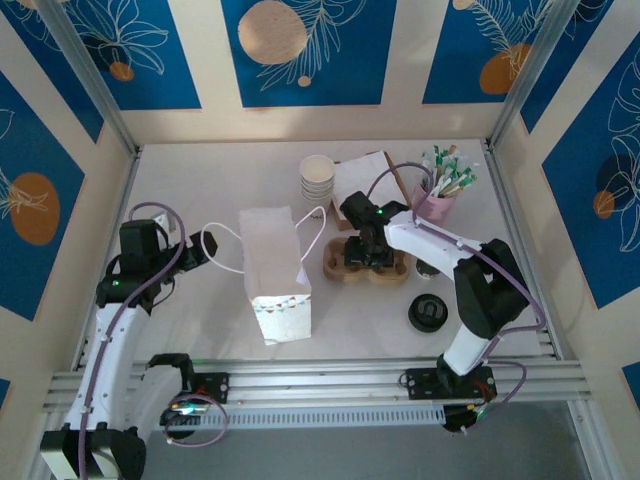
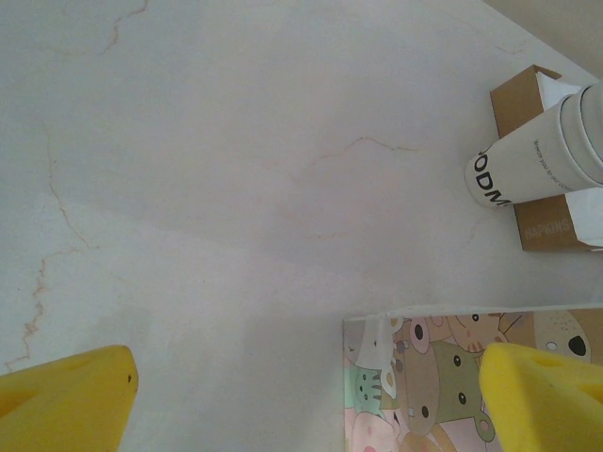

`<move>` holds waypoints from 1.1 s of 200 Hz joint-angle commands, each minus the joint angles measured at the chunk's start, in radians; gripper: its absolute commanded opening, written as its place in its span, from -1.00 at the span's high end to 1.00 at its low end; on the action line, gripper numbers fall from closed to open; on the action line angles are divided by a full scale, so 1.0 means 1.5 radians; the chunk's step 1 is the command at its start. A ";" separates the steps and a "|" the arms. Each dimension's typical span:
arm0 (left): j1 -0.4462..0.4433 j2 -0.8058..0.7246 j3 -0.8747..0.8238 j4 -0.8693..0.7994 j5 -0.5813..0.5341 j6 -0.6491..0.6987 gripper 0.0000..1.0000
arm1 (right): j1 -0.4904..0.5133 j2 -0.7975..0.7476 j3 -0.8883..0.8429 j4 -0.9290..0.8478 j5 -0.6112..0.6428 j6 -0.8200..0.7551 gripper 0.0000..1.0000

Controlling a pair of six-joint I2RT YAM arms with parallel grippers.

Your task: Pack the takeout coffee

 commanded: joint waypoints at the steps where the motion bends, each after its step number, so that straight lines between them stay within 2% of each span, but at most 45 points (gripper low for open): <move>1: 0.007 0.003 -0.005 -0.007 0.009 0.002 -0.87 | -0.003 -0.009 0.007 -0.011 -0.003 0.005 -0.26; 89: 0.007 0.002 -0.005 -0.007 0.008 0.001 -0.86 | -0.001 -0.062 0.013 -0.020 -0.002 -0.006 -0.18; 131: 0.007 0.000 -0.006 -0.007 0.009 0.001 -0.86 | -0.002 -0.057 0.011 -0.022 0.006 -0.007 -0.03; 220: 0.007 -0.004 -0.006 -0.008 0.008 0.001 -0.86 | 0.007 -0.072 0.018 -0.034 0.022 -0.008 0.03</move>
